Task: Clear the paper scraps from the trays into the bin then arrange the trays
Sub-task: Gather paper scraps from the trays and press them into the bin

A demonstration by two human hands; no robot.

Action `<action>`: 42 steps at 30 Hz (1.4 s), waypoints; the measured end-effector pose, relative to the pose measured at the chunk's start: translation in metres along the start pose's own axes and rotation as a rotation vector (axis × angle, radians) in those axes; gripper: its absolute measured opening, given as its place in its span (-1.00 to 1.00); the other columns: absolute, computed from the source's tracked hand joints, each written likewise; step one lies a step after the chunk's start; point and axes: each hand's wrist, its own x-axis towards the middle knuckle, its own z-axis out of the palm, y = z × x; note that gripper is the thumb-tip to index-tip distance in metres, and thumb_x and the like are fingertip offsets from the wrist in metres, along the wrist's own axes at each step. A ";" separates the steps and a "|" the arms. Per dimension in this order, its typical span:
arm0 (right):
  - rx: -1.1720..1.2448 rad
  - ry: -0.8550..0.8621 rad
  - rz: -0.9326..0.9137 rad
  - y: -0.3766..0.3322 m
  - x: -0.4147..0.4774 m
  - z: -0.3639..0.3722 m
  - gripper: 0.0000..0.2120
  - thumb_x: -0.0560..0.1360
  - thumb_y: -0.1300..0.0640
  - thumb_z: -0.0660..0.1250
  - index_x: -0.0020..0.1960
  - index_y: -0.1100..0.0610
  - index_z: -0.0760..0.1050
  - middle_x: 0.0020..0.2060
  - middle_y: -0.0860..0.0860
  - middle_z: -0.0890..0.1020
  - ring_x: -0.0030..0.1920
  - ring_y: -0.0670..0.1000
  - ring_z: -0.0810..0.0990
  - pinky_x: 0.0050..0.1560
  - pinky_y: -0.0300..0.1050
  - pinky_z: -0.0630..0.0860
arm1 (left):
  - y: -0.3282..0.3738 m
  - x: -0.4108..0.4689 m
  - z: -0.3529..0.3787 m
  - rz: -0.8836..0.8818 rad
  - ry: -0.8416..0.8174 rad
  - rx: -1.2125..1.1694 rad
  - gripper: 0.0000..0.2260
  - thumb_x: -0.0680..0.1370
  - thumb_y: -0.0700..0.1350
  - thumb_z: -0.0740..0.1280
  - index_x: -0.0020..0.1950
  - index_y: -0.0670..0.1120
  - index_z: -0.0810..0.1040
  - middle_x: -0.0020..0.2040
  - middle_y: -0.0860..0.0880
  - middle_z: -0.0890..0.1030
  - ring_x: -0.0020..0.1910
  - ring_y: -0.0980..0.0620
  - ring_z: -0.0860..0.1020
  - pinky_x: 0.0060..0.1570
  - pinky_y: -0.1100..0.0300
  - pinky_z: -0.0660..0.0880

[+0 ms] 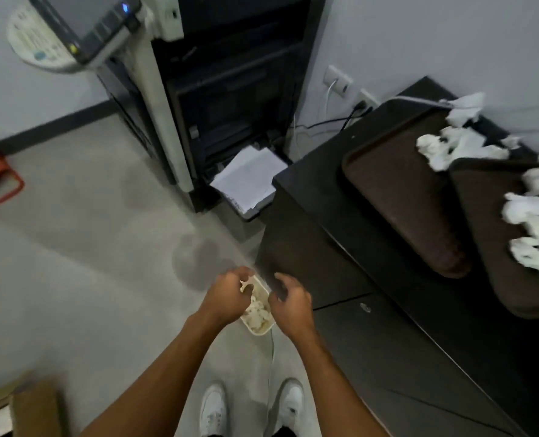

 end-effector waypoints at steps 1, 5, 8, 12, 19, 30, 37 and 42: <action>0.038 0.048 -0.012 -0.010 -0.010 -0.009 -0.55 0.54 0.20 0.39 0.43 0.08 0.53 0.35 -0.03 0.58 0.35 0.03 0.54 0.38 -0.13 0.46 | 0.013 -0.008 -0.010 0.019 0.006 -0.005 -0.71 0.59 -0.13 0.39 0.32 0.01 0.58 0.21 0.01 0.64 0.08 0.00 0.63 0.16 0.10 0.58; 0.190 0.242 -0.071 -0.049 -0.049 -0.052 -0.60 0.52 0.21 0.42 0.35 0.08 0.60 0.26 -0.05 0.64 0.25 -0.07 0.59 0.32 0.01 0.55 | 0.066 -0.032 -0.042 0.099 0.022 -0.045 -0.70 0.61 -0.16 0.37 0.34 0.01 0.56 0.20 0.04 0.63 0.08 0.08 0.60 0.18 0.17 0.54; 0.254 0.345 -0.107 -0.070 -0.072 -0.091 -0.62 0.53 0.18 0.41 0.34 0.01 0.59 0.26 -0.10 0.62 0.25 -0.12 0.57 0.29 -0.04 0.56 | 0.111 -0.043 -0.059 0.240 0.042 -0.048 -0.71 0.58 -0.20 0.39 0.29 0.00 0.60 0.15 0.03 0.64 0.06 0.12 0.60 0.18 0.19 0.54; 0.286 0.474 -0.141 -0.082 -0.096 -0.149 -0.63 0.55 0.15 0.42 0.35 -0.01 0.58 0.24 -0.11 0.63 0.21 -0.15 0.58 0.25 -0.06 0.58 | 0.176 -0.055 -0.066 0.411 0.051 -0.062 -0.74 0.57 -0.21 0.41 0.25 -0.02 0.62 0.07 0.03 0.64 0.03 0.12 0.61 0.17 0.12 0.58; 0.321 0.705 -0.169 -0.067 -0.137 -0.246 -0.63 0.54 0.17 0.44 0.33 0.02 0.59 0.20 -0.07 0.65 0.16 -0.13 0.62 0.11 -0.22 0.61 | 0.282 -0.085 -0.039 0.613 -0.049 -0.054 -0.73 0.60 -0.16 0.39 0.30 0.04 0.57 0.10 0.09 0.59 0.01 0.22 0.56 0.01 0.36 0.49; 0.364 0.934 -0.032 0.025 -0.195 -0.364 -0.64 0.55 0.10 0.42 0.34 -0.02 0.59 0.03 -0.08 0.67 -0.05 -0.06 0.67 0.02 -0.19 0.63 | 0.407 -0.122 0.066 0.804 -0.212 -0.046 -0.74 0.58 -0.16 0.41 0.28 0.00 0.60 0.06 0.09 0.63 -0.03 0.18 0.61 0.01 0.32 0.53; 0.330 1.002 0.097 0.108 -0.205 -0.430 -0.64 0.54 0.12 0.41 0.33 0.00 0.60 0.11 -0.08 0.67 0.09 -0.13 0.62 -0.01 -0.49 0.47 | 0.463 -0.125 0.152 0.804 -0.312 -0.020 -0.75 0.59 -0.16 0.39 0.26 0.03 0.60 0.07 0.10 0.63 -0.02 0.17 0.62 0.04 0.28 0.55; 0.269 0.972 0.163 0.163 -0.195 -0.464 -0.63 0.53 0.17 0.42 0.34 0.06 0.59 0.18 -0.02 0.67 0.17 -0.06 0.62 0.12 -0.29 0.49 | 0.489 -0.117 0.205 0.784 -0.338 0.001 -0.75 0.58 -0.16 0.41 0.25 0.02 0.60 0.05 0.09 0.63 -0.01 0.13 0.61 0.04 0.25 0.56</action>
